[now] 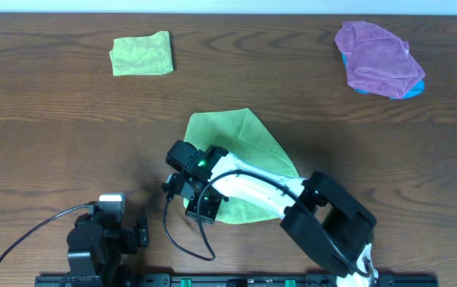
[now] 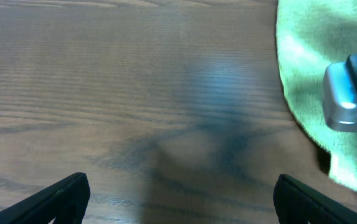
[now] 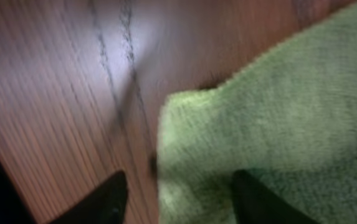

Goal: Fold the cloth

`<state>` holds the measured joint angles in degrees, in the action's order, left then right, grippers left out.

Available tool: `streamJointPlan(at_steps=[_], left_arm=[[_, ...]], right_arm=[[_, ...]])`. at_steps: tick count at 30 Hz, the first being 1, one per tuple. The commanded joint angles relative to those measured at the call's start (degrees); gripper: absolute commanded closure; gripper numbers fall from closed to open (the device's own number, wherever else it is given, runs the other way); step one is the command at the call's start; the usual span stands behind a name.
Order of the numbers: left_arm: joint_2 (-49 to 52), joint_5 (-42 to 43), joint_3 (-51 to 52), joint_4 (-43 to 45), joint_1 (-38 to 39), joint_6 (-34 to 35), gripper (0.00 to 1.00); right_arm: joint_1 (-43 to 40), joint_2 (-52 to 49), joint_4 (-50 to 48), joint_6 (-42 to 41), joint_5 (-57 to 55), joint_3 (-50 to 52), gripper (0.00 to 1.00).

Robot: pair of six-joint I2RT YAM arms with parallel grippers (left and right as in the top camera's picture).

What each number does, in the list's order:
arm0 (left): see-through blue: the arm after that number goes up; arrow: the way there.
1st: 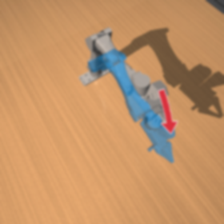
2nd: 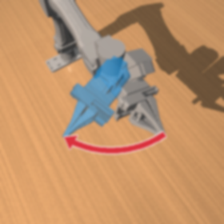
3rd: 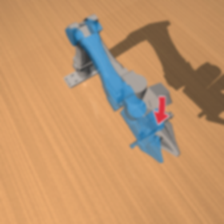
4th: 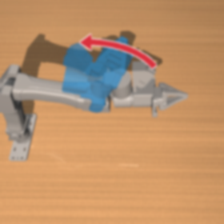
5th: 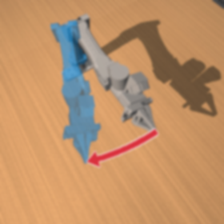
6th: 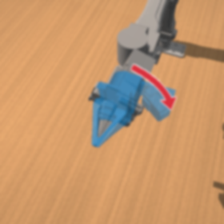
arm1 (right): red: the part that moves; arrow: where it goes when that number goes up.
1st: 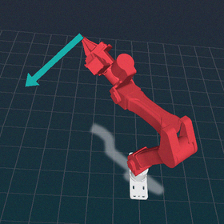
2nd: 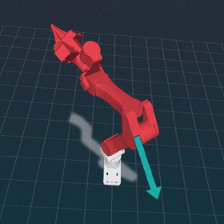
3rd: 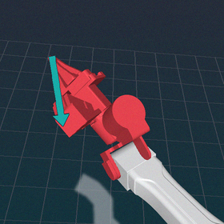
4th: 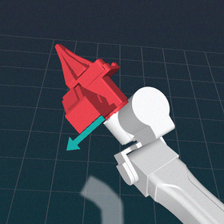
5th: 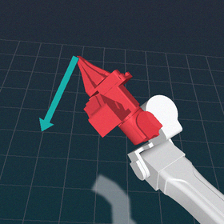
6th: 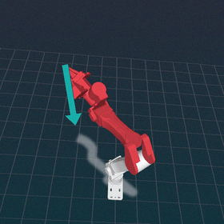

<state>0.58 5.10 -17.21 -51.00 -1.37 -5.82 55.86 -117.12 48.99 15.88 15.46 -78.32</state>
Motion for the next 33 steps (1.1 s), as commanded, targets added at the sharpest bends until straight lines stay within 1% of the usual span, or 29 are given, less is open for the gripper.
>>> streamJointPlan(at_steps=[1, 3, 7, 10, 13, 17, 18, 20, 21, 22, 26, 28, 32, 33], left_arm=[[-0.4, -1.0, 1.8, -0.8, 0.3, -0.4, 0.05], [-0.4, -1.0, 1.8, -0.8, 0.3, -0.4, 0.05], [-0.4, -1.0, 1.8, -0.8, 0.3, -0.4, 0.04], [-0.4, -1.0, 1.8, -0.8, 0.3, -0.4, 0.04], [-0.4, -1.0, 1.8, -0.8, 0.3, -0.4, 0.04], [-0.4, -1.0, 1.8, -0.8, 0.3, -0.4, 0.04], [-0.4, -1.0, 1.8, -0.8, 0.3, -0.4, 0.04], [-0.4, -1.0, 1.8, -0.8, 0.3, -0.4, 0.04], [-0.4, -1.0, 1.8, -0.8, 0.3, -0.4, 0.05], [-0.4, -1.0, 1.8, -0.8, 0.3, -0.4, 0.05], [-0.4, -1.0, 1.8, -0.8, 0.3, -0.4, 0.05], [-0.4, -1.0, 1.8, -0.8, 0.3, -0.4, 0.05], [-0.4, -1.0, 1.8, -0.4, 0.3, -0.3, 0.04], [-0.4, 0.2, 1.8, 0.7, 0.3, 0.7, 0.04]], right_arm=[[0.6, -1.0, -0.2, -0.9, 0.9, 0.1, 0.68], [0.6, -0.8, 0.3, -1.8, 0.0, -0.3, 0.98], [-0.1, 0.7, 3.8, -2.6, -0.7, -2.6, 0.99], [-2.2, 3.5, 4.0, -3.7, -0.6, -3.2, 0.99], [-5.8, 4.4, 3.3, -4.6, -0.8, -3.2, 0.99], [-12.8, 4.3, 1.0, -6.2, -2.5, -3.1, 0.98], [-14.5, 4.3, -0.1, -6.2, -3.5, -3.1, 0.96], [-17.5, 4.3, -1.6, -6.2, -4.6, -3.1, 0.87], [-18.8, 4.2, -2.1, -6.2, -4.6, -3.1, 0.78], [-20.0, 4.0, -2.6, -6.2, -4.7, -3.1, 0.65], [-23.9, 3.6, -3.7, -6.2, -5.1, -3.1, 0.44], [-24.8, 3.6, -3.5, -6.2, -4.8, -3.1, 0.45], [-25.1, 4.0, -0.8, -5.9, -3.6, -3.1, 0.50], [-24.8, 4.0, 0.0, -5.9, -3.6, -3.1, 0.51]])
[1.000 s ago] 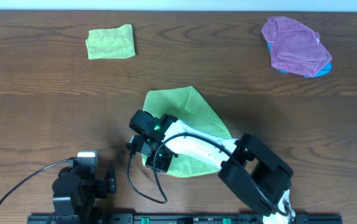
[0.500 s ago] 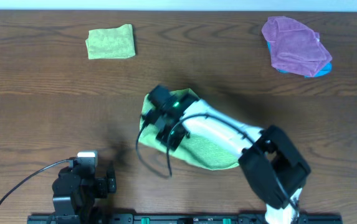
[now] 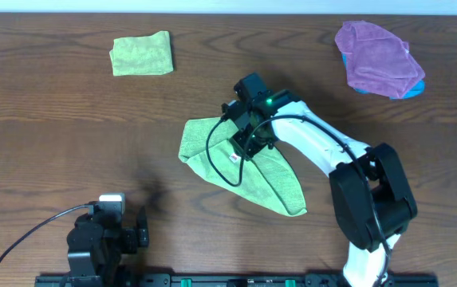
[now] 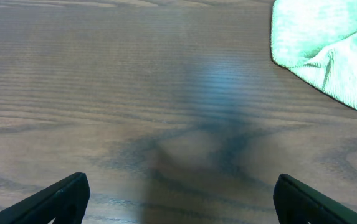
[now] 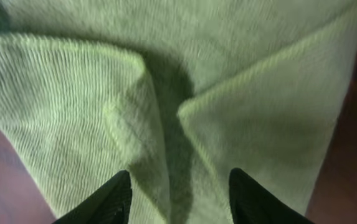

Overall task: Fold the cloth
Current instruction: 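Reach the left gripper to the cloth's left corner and grasp it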

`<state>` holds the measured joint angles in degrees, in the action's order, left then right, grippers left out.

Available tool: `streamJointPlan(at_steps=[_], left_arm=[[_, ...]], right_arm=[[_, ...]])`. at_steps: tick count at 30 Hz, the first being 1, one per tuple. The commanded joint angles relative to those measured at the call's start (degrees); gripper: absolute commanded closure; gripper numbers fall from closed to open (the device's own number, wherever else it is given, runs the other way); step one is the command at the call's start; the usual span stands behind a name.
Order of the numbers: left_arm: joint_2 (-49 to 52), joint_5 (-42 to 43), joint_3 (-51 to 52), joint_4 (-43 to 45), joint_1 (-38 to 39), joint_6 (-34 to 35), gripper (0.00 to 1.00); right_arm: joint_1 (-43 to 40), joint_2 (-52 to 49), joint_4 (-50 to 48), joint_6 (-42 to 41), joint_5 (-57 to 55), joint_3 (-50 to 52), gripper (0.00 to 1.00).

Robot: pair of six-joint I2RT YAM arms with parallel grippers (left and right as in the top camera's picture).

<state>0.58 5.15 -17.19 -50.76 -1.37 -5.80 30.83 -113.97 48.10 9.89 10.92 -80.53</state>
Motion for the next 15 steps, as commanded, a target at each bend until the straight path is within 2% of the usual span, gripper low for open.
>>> streamJointPlan(at_steps=[1, 8, 10, 15], left_arm=[[-0.4, 1.9, 1.8, 1.3, 0.3, 2.4, 0.05], [1.1, 12.9, -0.7, 7.9, 0.3, 10.9, 0.04], [4.5, 12.9, -3.6, 7.3, 0.3, 12.7, 0.04], [20.6, 13.0, -14.8, 5.0, 0.3, 12.7, 0.04]], right_arm=[[0.5, 0.8, 1.4, 0.1, 0.9, -0.9, 0.51], [1.2, 0.9, 0.5, 0.4, 1.0, -0.9, 0.53], [1.0, 1.9, 0.5, -0.2, 1.2, -0.9, 0.53], [0.9, 8.5, -1.5, -2.2, 1.4, -0.9, 0.51]])
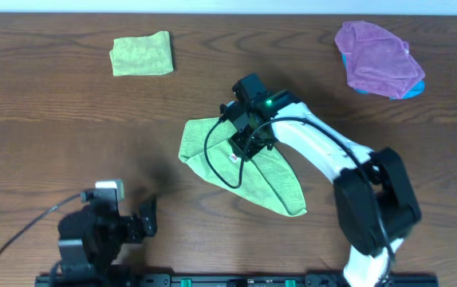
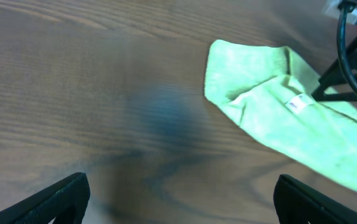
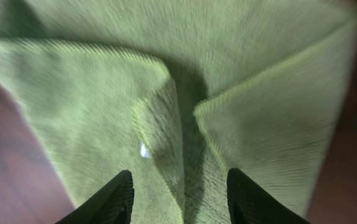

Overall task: Fold the cloth
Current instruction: 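Reach the left gripper to the cloth's left corner and grasp it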

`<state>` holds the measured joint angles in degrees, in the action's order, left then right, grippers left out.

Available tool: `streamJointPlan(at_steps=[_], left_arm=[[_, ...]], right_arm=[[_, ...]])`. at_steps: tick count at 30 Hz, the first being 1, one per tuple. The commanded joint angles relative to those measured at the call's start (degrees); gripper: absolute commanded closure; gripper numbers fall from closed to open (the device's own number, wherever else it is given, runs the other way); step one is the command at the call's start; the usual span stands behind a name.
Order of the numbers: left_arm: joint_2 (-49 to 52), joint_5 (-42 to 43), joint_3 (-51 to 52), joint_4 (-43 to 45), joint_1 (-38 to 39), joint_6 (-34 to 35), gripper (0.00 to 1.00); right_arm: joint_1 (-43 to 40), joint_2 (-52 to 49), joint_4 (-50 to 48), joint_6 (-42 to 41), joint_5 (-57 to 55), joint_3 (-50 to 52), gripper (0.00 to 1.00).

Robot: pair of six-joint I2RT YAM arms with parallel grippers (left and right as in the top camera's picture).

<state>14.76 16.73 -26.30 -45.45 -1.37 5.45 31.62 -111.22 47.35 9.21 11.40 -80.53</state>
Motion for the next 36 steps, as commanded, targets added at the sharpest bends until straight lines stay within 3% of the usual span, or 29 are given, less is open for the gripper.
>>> streamJointPlan(at_steps=[1, 5, 8, 15, 24, 30, 36], left_arm=[[10.2, 1.7, -8.6, -1.4, 0.3, 1.4, 0.04], [23.6, 6.5, -19.2, -4.9, 0.3, 1.4, 0.04], [32.8, 16.2, -24.6, -2.7, 0.3, 2.0, 0.05], [45.0, 32.1, -24.9, 7.0, 0.3, 13.5, 0.04], [61.7, 32.2, -24.9, 16.5, 10.5, 24.5, 0.05], [74.7, 27.0, -24.9, 29.5, 18.2, 44.6, 0.05], [83.3, 27.7, -24.9, 41.5, 20.9, 55.7, 0.05]], right_arm=[[0.0, 7.6, -1.0, -1.5, 0.9, -0.9, 0.50], [-1.6, 13.9, -0.7, -3.0, 0.8, -0.9, 0.49], [-4.9, 18.1, 1.2, -4.2, 0.8, -0.9, 0.50], [-12.8, 22.3, 7.5, -4.9, 0.9, -0.9, 0.53], [-14.7, 23.0, 10.6, -4.9, 0.9, -0.8, 0.54], [-14.7, 23.0, 13.1, -4.9, 0.9, -0.8, 0.54], [-14.7, 23.0, 13.7, -4.9, 0.9, -0.8, 0.55]])
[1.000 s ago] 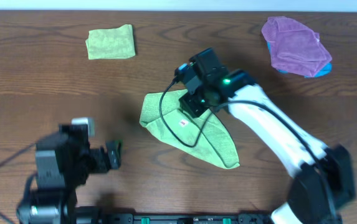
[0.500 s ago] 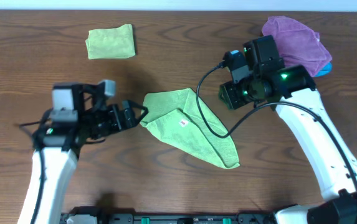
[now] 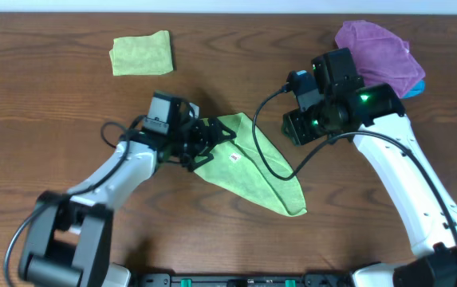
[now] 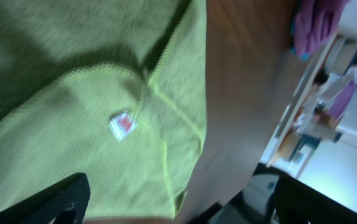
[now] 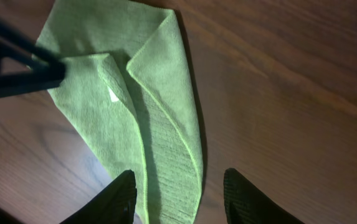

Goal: Fold the cloth

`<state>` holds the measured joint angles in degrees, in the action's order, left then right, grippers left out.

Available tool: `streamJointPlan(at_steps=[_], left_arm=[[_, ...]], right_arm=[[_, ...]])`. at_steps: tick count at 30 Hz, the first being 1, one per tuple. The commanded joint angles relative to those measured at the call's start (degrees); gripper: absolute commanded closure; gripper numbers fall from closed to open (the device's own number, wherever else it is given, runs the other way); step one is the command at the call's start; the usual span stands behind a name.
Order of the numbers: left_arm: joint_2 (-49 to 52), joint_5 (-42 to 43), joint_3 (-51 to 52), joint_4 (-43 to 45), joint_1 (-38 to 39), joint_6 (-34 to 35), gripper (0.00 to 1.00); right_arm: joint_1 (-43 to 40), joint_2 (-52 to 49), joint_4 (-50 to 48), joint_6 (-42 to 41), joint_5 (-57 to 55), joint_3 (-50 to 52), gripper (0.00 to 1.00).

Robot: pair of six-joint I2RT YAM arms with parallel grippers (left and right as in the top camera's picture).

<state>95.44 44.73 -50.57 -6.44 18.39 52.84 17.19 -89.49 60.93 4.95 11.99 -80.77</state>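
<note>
The green cloth (image 3: 252,171) lies mid-table as a long folded band running from upper left to lower right, with a small white tag (image 4: 122,123) on its top layer. My left gripper (image 3: 210,141) is open over the band's left end, and cloth (image 4: 103,93) fills most of the view between its spread fingers (image 4: 72,194). My right gripper (image 3: 298,127) is open and raised above the table to the right of the band. From there it looks down on the cloth (image 5: 141,106) with nothing between its fingers (image 5: 121,198).
A small folded yellow-green cloth (image 3: 141,54) lies at the back left. A purple cloth pile (image 3: 380,56) with something blue under it sits at the back right. The right arm's black cable (image 3: 272,169) loops over the green band.
My right gripper was low over the cloth's upper middle and is now raised off to the right. My left arm was at the table's front edge and now reaches the cloth's left end.
At first my right gripper was at the near left corner of a wider cloth. Then that part lay folded over into a narrow band, with the right gripper above its middle. The left arm then turned toward the cloth and is now at its left end.
</note>
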Motion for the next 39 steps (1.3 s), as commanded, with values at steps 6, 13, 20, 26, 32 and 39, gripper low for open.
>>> streamJointPlan(at_steps=[6, 13, 20, 26, 32, 39], left_arm=[[8.4, -0.6, -0.6, 10.4, 2.4, 14.4, 0.05], [10.0, -4.0, -0.6, 13.0, 4.2, 16.5, 0.05], [10.2, -10.8, -0.6, 12.9, 7.2, 16.6, 0.00], [10.2, -15.0, -0.6, 12.9, 8.3, 16.6, 0.19], [10.2, -17.1, -0.6, 12.9, 8.4, 15.5, 0.34], [10.2, -17.0, -0.6, 12.9, 8.5, 10.5, 0.54]], right_arm=[[-0.3, 1.2, 0.4, -0.6, 0.3, -0.6, 0.55], [-0.3, 1.2, 0.4, -0.6, 0.3, -0.6, 0.55], [-0.3, 1.2, 0.4, -0.6, 0.4, -0.6, 0.55], [-0.3, 1.2, 0.4, -0.6, 2.3, -0.6, 0.56], [-0.3, 1.2, 0.4, -0.6, 2.4, -0.6, 0.57], [-0.3, 1.2, 1.2, -0.6, 2.4, -0.6, 0.57]])
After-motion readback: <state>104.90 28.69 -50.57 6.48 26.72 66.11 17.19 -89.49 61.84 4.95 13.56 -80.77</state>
